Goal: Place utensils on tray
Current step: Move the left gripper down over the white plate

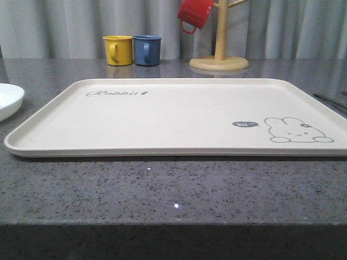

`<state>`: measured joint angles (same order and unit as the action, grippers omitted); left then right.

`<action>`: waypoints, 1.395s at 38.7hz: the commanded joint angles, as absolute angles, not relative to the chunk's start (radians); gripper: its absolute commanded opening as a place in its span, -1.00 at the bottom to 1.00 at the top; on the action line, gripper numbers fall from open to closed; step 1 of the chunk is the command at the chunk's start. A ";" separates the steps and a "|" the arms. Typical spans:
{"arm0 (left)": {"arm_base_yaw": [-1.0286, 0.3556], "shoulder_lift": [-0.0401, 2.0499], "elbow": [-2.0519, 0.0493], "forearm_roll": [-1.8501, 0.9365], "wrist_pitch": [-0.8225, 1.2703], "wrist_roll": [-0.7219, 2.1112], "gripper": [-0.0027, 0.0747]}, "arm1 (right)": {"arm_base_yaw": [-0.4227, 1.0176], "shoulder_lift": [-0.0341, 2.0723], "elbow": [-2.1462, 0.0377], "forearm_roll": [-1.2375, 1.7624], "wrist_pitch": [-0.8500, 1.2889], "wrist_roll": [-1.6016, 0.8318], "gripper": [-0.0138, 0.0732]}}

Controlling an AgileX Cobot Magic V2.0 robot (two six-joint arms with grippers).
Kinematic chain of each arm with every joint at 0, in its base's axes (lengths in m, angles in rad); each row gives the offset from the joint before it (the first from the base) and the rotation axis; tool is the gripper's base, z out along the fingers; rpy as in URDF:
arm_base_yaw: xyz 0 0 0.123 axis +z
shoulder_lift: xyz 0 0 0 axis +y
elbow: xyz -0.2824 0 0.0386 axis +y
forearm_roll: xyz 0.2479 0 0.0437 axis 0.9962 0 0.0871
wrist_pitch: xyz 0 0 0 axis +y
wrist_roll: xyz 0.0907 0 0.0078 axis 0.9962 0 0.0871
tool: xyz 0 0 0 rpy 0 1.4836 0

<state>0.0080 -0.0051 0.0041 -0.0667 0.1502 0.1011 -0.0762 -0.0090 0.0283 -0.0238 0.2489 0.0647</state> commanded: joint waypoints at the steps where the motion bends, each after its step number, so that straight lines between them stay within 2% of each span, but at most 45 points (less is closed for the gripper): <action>1: 0.009 -0.025 0.007 -0.075 0.062 0.093 -0.98 | -0.082 -0.027 0.025 -0.032 0.140 0.056 -0.82; 6: 0.009 -0.025 0.007 -0.073 0.038 0.093 -0.98 | -0.082 -0.027 0.025 -0.031 0.136 0.056 -0.82; 13: 0.009 -0.025 -0.001 -0.074 -0.177 0.093 -0.98 | -0.082 -0.027 0.021 -0.013 0.046 0.058 -0.82; 17: 0.009 -0.025 -0.057 -0.076 -0.220 0.093 -0.98 | -0.082 -0.027 -0.027 -0.012 0.034 0.058 -0.82; 23: 0.009 0.003 -0.218 -0.069 -0.150 0.093 -0.98 | -0.082 -0.018 -0.203 -0.011 0.156 0.058 -0.82; 28: 0.009 0.111 -0.387 -0.065 0.064 0.093 -0.98 | -0.082 0.063 -0.388 -0.008 0.341 0.058 -0.82; 33: 0.009 0.271 -0.517 -0.006 0.218 0.093 -0.98 | -0.080 0.207 -0.538 -0.008 0.423 0.058 -0.82; 39: 0.009 0.405 -0.558 0.007 0.217 0.093 -0.98 | -0.080 0.326 -0.590 -0.008 0.421 0.058 -0.82; 45: 0.009 0.432 -0.558 0.000 0.214 0.093 -0.96 | -0.080 0.339 -0.590 -0.008 0.408 0.058 -0.80; 47: 0.009 0.432 -0.558 0.000 0.209 0.093 -0.87 | -0.080 0.339 -0.590 -0.008 0.400 0.058 -0.73; 50: 0.009 0.432 -0.558 0.000 0.205 0.093 -0.55 | -0.080 0.339 -0.590 -0.008 0.393 0.058 -0.45; 54: 0.009 0.432 -0.558 0.000 0.205 0.093 0.16 | -0.080 0.339 -0.590 -0.008 0.397 0.058 0.03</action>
